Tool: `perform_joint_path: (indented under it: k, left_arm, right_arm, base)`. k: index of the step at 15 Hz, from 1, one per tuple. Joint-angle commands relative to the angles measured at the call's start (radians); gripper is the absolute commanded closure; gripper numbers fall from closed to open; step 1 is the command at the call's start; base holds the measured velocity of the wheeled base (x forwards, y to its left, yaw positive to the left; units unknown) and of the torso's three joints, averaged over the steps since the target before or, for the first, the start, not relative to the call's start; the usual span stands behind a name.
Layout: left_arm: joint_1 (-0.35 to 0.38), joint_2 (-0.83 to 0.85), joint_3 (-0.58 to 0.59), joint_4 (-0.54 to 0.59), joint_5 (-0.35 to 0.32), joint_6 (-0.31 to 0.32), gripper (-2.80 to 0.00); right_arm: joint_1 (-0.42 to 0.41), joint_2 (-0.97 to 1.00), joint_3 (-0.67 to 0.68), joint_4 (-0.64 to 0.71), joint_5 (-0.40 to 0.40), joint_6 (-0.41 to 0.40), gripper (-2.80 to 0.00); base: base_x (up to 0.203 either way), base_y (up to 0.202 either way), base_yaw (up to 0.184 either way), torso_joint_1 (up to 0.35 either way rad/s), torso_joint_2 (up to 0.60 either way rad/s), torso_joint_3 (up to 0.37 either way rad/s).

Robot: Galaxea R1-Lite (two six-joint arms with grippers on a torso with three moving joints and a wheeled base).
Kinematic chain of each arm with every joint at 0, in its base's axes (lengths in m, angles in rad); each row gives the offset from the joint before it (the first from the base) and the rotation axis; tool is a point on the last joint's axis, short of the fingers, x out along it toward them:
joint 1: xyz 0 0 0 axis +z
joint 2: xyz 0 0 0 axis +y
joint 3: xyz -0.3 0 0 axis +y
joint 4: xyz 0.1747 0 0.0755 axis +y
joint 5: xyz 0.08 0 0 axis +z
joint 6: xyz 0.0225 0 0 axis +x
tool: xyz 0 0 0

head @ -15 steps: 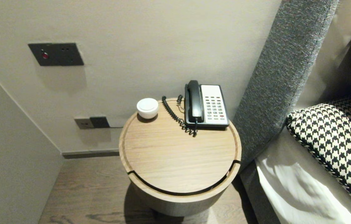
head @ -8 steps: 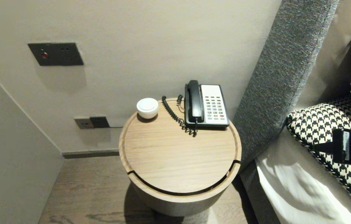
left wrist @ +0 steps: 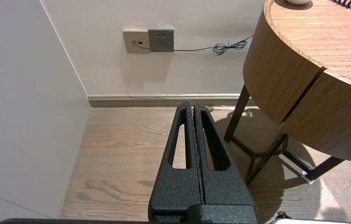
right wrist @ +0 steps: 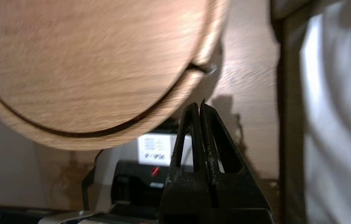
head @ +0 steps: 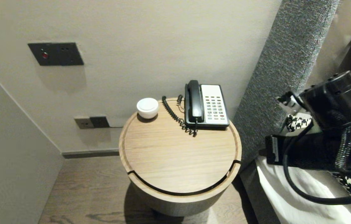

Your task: Open the nightstand drawer

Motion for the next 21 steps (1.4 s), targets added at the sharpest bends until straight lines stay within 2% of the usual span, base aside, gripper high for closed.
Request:
perform_joint_path:
  k: [1,4,8,13,20,21]
  left_arm:
    - [0.001,-0.001,0.000,-0.001,0.001,0.000,0.00]
    - [0.001,-0.002,0.000,-0.001,0.001,-0.001,0.00]
    - [0.001,-0.002,0.000,-0.001,0.001,0.001,0.00]
    - [0.001,-0.001,0.000,-0.001,0.001,0.000,0.00]
    - [0.001,-0.002,0.000,0.000,0.001,-0.001,0.00]
    - [0.001,-0.001,0.000,-0.001,0.001,0.000,0.00]
  right_arm:
    - [0.063,0.109,-0.029,-0.003,0.001,0.019,0.00]
    - [0.095,0.176,-0.085,-0.004,0.009,0.021,0.00]
    - [0.104,0.215,-0.083,-0.004,0.056,0.010,0.00]
    - [0.130,0.261,-0.074,-0.004,0.058,0.013,0.00]
    - [0.156,0.253,0.007,-0.009,0.050,0.017,0.00]
    - [0.156,0.255,0.026,-0.042,0.050,0.017,0.00]
  base:
    - [0.000,0.000,0.000,0.000,0.00,0.000]
    - [0.000,0.000,0.000,0.000,0.00,0.000]
    - [0.000,0.000,0.000,0.000,0.00,0.000]
    - [0.000,0.000,0.000,0.000,0.00,0.000]
    - [0.000,0.000,0.000,0.000,0.00,0.000]
    - [0.000,0.000,0.000,0.000,0.00,0.000]
